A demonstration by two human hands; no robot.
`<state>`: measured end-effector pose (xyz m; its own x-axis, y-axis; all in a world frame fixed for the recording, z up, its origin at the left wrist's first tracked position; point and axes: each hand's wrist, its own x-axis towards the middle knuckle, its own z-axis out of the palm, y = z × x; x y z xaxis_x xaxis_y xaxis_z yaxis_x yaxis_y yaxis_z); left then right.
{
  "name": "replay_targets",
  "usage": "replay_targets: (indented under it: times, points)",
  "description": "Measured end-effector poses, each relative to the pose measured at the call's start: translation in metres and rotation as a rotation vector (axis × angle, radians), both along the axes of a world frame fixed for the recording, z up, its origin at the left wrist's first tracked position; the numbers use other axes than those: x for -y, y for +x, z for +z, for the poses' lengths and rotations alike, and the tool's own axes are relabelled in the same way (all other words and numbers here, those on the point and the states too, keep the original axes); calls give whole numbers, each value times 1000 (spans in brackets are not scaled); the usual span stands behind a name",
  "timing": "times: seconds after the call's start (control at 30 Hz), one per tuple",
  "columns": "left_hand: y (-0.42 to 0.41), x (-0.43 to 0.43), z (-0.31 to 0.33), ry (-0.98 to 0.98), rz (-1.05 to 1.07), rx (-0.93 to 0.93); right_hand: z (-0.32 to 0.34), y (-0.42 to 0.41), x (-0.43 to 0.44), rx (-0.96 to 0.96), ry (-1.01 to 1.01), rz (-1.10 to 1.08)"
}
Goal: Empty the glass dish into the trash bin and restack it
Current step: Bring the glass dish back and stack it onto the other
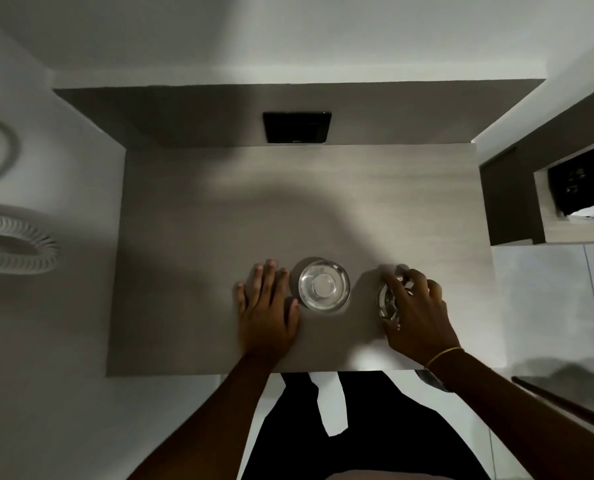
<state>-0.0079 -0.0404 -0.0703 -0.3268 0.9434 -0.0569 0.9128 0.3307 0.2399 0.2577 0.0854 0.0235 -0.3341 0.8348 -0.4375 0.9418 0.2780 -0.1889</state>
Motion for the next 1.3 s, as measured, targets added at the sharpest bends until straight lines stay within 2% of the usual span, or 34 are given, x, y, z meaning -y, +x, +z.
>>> replay_targets:
  times: [0.17, 0.33, 0.47, 0.67, 0.87, 1.3]
  points:
    - [0, 0, 4, -1, 1, 7, 4, -7, -2, 41, -3, 19]
    - [1, 0, 4, 5, 2, 1, 21, -33, -9, -105, -3, -19]
    - [0, 0, 3, 4, -1, 6, 32, -75, -10, -205, 19, 57]
    - [0, -2, 4, -22, 0, 34, 28, -119, -7, -124, 2, 240]
    - [-1, 0, 5, -7, 10, 38, 16, -132, -5, -93, 5, 326]
    - [1, -3, 17, -55, 1, 60, 10, -127, 2, -31, -17, 352]
